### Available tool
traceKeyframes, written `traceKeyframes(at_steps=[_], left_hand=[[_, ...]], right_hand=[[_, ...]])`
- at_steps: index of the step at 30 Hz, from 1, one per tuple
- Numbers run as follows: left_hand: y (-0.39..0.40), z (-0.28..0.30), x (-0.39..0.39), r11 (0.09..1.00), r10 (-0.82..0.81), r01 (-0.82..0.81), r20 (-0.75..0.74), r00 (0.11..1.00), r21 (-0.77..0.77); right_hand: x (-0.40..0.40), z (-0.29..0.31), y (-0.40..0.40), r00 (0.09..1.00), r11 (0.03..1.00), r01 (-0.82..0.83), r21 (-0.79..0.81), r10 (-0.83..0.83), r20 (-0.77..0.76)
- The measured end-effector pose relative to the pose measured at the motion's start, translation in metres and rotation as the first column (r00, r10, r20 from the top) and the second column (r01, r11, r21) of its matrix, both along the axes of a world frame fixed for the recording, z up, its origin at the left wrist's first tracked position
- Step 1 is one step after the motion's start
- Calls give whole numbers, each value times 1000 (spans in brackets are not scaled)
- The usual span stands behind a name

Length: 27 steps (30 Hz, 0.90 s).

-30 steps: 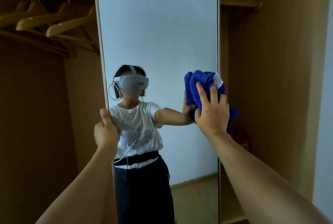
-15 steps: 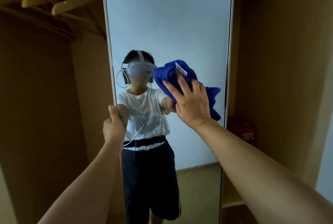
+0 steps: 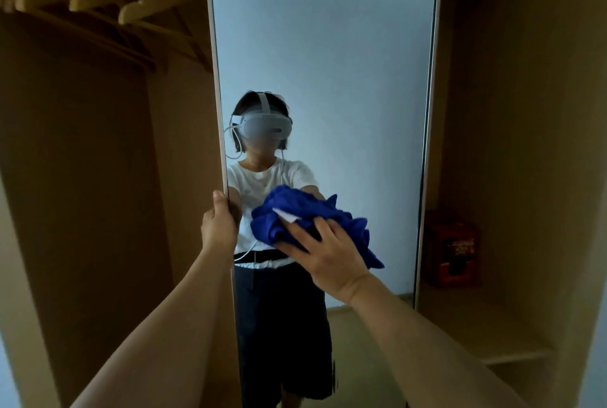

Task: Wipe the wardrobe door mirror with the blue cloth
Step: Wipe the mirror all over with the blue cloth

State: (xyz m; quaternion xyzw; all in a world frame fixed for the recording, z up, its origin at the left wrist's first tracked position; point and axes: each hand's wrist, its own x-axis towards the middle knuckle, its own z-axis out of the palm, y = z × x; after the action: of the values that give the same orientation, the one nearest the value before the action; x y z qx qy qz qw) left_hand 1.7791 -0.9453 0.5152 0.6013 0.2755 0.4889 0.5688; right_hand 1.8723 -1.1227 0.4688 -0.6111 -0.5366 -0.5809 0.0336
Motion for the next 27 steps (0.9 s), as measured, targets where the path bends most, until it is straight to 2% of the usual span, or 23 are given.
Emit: traceKeyframes(at_steps=[6, 10, 13, 16, 20, 27], left_hand=[[0, -1, -2, 990, -76, 79, 33, 997, -115], [-3, -9, -5, 982, -108, 119, 83, 991, -145], [-1, -11, -6, 996, -65, 65, 3, 998, -65], [2, -11, -6, 995, -59, 57, -24, 998, -77], [1, -11, -5, 995, -63, 61, -29, 998, -73], [-1, -8, -8, 966, -95, 131, 165, 982, -223]], right_hand=[[-3, 0, -5, 997, 996, 22, -82, -15, 80], [-13, 34, 1, 994, 1000, 15, -21, -13, 105], [-22, 65, 16, 991, 999, 24, 37, -29, 129], [-31, 84, 29, 993, 995, 60, 79, -68, 99], [-33, 73, 38, 996, 992, 41, 115, -49, 73], [-28, 16, 35, 995, 996, -47, 80, 41, 86]])
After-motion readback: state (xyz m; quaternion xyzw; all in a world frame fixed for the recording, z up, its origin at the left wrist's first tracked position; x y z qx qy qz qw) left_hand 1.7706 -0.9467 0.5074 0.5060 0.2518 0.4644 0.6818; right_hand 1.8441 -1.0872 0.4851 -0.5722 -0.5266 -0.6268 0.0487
